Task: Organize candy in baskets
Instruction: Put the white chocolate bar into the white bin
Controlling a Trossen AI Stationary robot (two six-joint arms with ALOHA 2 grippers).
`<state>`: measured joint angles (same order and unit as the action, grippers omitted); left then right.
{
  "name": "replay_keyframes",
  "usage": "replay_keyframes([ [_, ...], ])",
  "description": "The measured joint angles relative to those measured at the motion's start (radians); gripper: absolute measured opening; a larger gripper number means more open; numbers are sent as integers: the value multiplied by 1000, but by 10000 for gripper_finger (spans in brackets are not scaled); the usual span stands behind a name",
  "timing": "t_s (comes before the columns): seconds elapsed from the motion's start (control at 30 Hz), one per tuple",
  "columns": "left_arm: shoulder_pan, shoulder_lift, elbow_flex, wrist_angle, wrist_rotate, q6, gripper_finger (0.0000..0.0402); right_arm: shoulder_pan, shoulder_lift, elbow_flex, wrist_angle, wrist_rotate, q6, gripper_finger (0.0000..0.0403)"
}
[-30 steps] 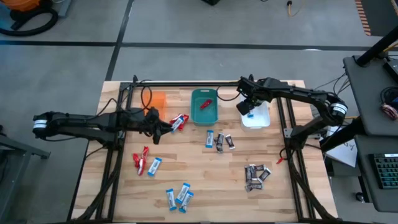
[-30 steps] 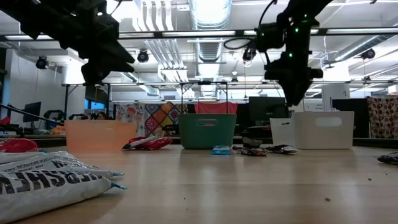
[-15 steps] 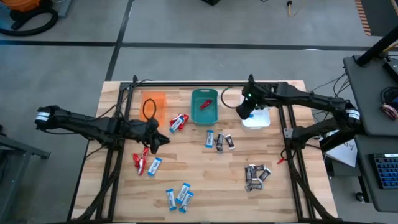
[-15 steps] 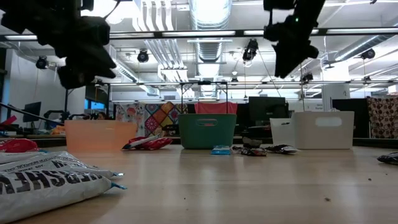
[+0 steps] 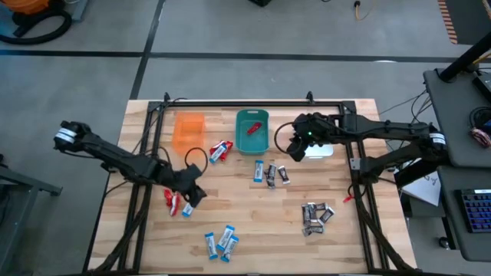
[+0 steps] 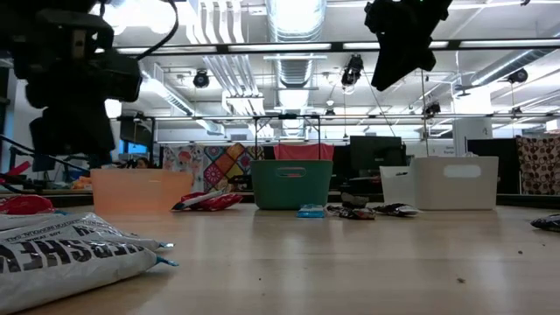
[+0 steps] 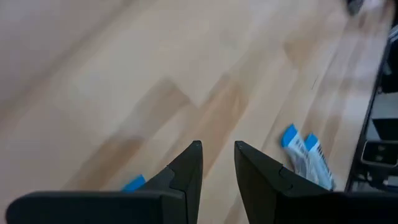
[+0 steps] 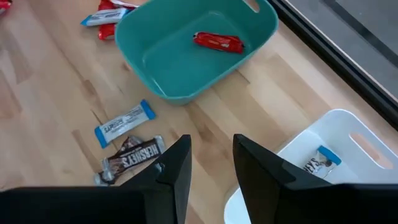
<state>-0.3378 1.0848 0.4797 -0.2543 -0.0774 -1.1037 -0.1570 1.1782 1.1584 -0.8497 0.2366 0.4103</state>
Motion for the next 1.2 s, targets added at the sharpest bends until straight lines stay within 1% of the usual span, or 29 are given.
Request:
replay_keyframes([
  [0.07,-19,25,1,0,12,-33,77,5,0,0,0,0,0,106],
  [0.13,-37,51,18,-39,14,-56,77,5,0,0,0,0,0,103],
  [0.2,-50,77,59,-104,15,-66,77,5,1,0,0,0,-2,102],
  [0.33,-67,149,163,-284,10,-61,77,5,2,0,4,1,-8,100],
  [0.5,-78,249,243,-416,9,-41,77,5,2,0,4,1,-10,100],
  [0.63,-78,311,276,-446,47,-73,77,5,2,0,4,1,-10,100],
  [0.73,-81,346,300,-466,50,-97,77,5,2,0,4,1,-12,100],
  [0.9,-82,395,365,-543,50,-110,78,5,2,0,4,1,-14,100],
  [1.03,-85,427,403,-601,37,-110,96,5,2,0,4,1,-14,100],
  [1.2,-88,469,403,-600,37,-127,145,5,2,-1,3,0,-14,100],
])
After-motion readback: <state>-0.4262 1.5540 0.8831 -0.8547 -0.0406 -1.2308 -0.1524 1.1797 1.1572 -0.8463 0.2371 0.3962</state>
